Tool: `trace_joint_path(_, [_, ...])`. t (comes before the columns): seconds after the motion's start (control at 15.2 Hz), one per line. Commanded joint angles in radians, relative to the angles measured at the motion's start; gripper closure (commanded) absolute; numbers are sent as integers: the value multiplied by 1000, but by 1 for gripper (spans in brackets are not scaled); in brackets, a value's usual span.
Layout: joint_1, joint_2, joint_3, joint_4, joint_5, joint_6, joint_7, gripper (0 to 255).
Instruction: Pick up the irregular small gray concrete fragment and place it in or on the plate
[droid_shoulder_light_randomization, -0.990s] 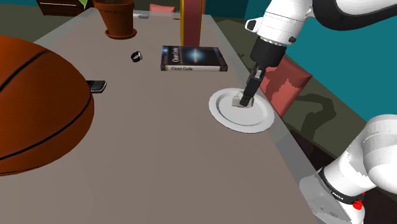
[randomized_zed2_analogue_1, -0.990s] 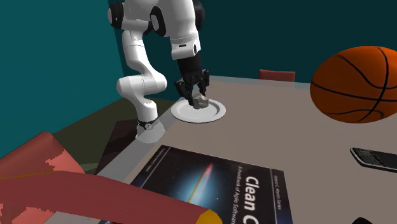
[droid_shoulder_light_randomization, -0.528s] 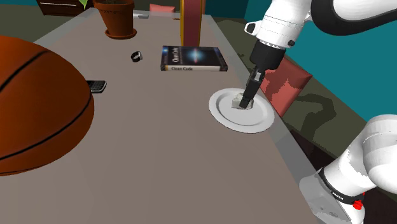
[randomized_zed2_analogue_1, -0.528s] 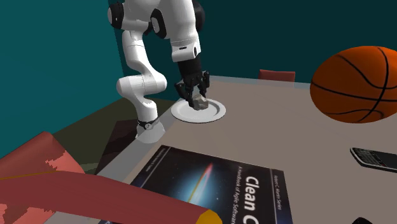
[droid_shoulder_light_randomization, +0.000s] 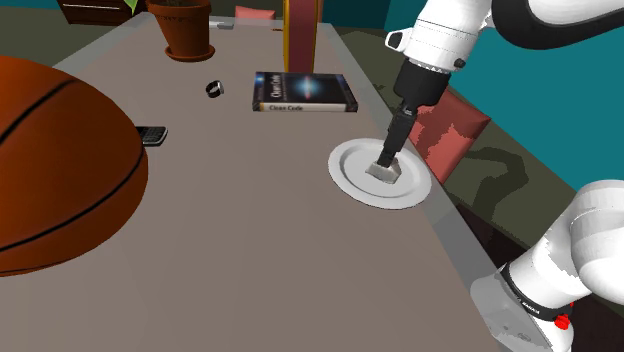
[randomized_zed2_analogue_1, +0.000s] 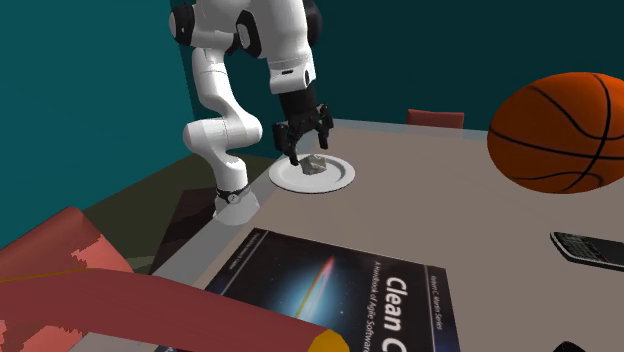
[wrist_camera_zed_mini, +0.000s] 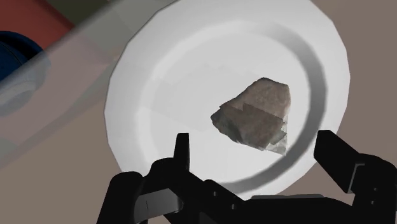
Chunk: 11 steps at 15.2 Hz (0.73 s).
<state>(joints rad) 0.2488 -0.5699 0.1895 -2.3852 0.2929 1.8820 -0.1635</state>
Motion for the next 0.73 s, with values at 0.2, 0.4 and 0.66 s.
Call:
trace_joint_path(0.2, [-9,-11,-25,100,-19,-114,3,0])
trace_joint_path(0.4, [-9,-11,-25,100,-19,-114,3,0])
trace_joint_path(0.66, [-9,-11,-25,100,-19,-114,3,0])
